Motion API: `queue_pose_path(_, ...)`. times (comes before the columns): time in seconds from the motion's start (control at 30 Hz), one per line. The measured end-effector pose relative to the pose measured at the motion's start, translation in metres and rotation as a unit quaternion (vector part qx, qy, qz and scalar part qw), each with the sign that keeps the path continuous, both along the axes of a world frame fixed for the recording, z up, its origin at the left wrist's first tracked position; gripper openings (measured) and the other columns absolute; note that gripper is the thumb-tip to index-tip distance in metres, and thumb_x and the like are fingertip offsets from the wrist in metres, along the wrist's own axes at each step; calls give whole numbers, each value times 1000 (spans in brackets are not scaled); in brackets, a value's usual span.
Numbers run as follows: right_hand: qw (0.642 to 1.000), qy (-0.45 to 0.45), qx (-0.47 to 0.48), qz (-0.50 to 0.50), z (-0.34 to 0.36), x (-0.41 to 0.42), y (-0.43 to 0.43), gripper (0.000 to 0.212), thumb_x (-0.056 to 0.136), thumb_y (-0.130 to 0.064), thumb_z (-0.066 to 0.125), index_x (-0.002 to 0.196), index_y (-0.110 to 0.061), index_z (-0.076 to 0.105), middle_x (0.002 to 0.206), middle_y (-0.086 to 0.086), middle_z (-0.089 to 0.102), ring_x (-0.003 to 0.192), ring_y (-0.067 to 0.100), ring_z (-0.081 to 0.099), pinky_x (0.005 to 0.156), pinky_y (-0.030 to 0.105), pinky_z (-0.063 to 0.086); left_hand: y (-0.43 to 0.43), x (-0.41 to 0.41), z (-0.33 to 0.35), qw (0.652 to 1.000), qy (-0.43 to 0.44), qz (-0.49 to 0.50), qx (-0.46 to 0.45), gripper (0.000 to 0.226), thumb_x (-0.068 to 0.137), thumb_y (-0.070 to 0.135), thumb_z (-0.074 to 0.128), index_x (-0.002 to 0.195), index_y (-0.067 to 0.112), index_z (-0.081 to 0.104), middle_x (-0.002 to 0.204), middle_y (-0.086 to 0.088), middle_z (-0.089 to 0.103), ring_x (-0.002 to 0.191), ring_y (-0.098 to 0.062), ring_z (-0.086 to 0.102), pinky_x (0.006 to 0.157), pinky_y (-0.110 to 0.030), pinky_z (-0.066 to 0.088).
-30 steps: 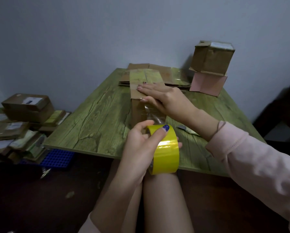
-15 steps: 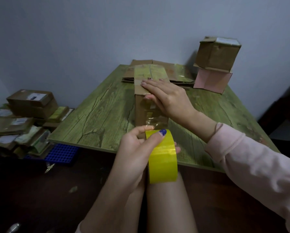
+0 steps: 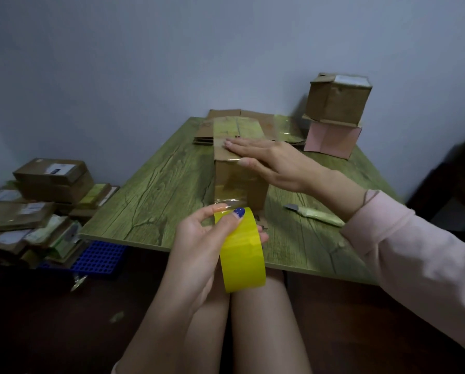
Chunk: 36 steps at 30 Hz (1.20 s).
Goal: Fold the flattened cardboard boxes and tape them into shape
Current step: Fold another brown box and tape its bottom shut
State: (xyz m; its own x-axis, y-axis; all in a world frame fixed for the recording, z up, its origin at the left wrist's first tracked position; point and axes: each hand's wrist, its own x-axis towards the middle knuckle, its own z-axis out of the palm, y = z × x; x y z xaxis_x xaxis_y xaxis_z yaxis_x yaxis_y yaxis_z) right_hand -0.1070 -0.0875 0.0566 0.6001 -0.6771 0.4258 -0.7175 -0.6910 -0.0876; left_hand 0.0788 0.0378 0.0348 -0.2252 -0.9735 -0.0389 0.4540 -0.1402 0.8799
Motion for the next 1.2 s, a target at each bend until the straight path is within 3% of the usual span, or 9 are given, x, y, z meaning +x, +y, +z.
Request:
queue_pose_path(0.3,989,65,-129,-10,-19,5,-10,62,97,-47,31,141,-4,41,143,12,46,132,28,44,109,39,35,1,8,2,1000,-10,23,-6,15,86,1,55,100,5,53,72,-24,70,58,-29,70,56,-36,58)
queue_pose_path(0.4,985,135,-108,8,-14,-2,-9,85,83,-53,58,146,-5,30,150,12,36,138,24,33,115,38,27,2,12,4,999,-6,30,-10,13,86,1,55,98,6,53,71,-23,70,58,-29,70,57,-37,58)
queue_pose_path(0.47,989,137,-49,2,-7,-6,-6,96,76,-63,58,149,-11,23,154,7,28,141,16,23,116,31,19,3,13,6,999,-4,31,-14,13,86,1,55,98,6,53,71,-23,70,58,-29,70,57,-37,58)
queue_pose_path(0.57,1000,12,15,0,-1,-2,-4,64,93,-55,35,146,-19,35,151,0,36,140,13,31,116,35,27,4,15,8,999,-6,33,-18,15,86,1,55,100,6,53,71,-22,70,58,-29,70,57,-36,58)
queue_pose_path(0.67,999,-7,-45,-8,-12,8,-2,54,99,-44,31,140,-12,45,144,6,47,134,21,42,111,41,34,3,15,10,999,0,33,-17,17,86,1,55,102,5,52,71,-24,69,57,-30,69,55,-36,58)
queue_pose_path(0.77,994,48,-96,2,-18,10,-5,57,96,-42,41,141,-6,42,144,10,46,134,27,41,111,43,34,2,17,11,999,4,36,-15,24,86,0,55,110,4,48,73,-25,69,58,-31,69,57,-37,58)
queue_pose_path(0.83,997,58,-46,10,-10,8,-2,70,88,-46,55,144,-9,37,148,8,40,139,24,34,115,39,27,2,19,13,999,6,39,-16,28,86,0,55,113,4,47,73,-26,69,59,-31,69,57,-38,58)
queue_pose_path(1.0,991,-126,11,-47,-1,11,2,52,88,-40,60,132,-13,55,139,4,51,133,12,41,110,16,25,-1,23,15,999,14,39,-14,25,86,-1,55,110,5,49,72,-27,69,58,-33,69,55,-38,57)
queue_pose_path(1.2,990,-117,-84,1,-16,25,-4,38,88,-32,59,118,-9,66,122,6,65,113,23,60,97,35,47,-8,29,13,999,7,33,-16,28,85,1,55,111,5,48,73,-26,69,60,-32,70,57,-39,57)
